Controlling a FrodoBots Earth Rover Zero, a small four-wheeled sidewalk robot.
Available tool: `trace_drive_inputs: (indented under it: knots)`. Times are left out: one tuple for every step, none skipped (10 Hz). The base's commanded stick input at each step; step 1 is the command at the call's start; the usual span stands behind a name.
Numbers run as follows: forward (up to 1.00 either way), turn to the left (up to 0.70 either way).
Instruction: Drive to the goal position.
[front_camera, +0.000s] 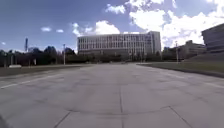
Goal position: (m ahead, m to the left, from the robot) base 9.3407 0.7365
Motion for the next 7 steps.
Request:
trace_drive_inputs:
  knots:
    - [0.70,0.00]
    - [0.70,0.00]
    - [0.70,0.00]
    - [0.70,0.00]
    - [0.70,0.00]
    - [0.70,0.00]
    - [0.70,0.00]
